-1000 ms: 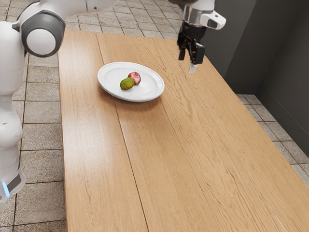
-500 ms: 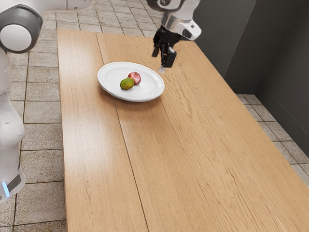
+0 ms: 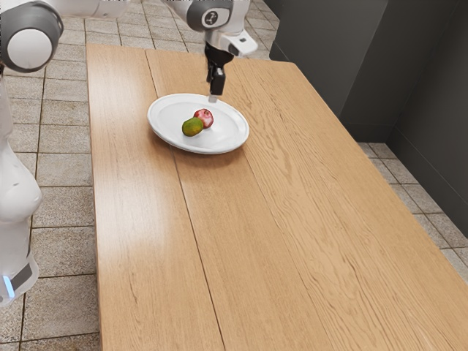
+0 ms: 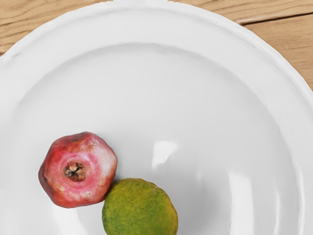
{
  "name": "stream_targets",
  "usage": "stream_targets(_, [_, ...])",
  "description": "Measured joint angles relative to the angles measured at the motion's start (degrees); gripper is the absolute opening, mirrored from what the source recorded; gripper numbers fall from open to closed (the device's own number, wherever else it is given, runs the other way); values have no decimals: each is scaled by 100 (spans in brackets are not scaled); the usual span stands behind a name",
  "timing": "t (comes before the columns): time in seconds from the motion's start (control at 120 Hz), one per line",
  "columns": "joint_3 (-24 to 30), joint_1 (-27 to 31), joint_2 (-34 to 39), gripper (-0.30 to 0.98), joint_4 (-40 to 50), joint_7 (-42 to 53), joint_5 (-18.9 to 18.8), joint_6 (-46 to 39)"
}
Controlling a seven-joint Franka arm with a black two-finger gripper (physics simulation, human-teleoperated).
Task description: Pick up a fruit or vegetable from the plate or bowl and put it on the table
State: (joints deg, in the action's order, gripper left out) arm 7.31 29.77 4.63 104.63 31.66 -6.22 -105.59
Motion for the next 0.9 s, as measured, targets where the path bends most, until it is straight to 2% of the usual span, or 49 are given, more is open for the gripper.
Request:
stream_targets(0.233, [-18,16,-401,68,-9,1672,-377,-429])
stream_targets(0.633, [-241,-90,-611,68,-29,3474,-299,-527])
stream_targets(0.9, [-454,-23,-760,68,-10,4331,-351,-475])
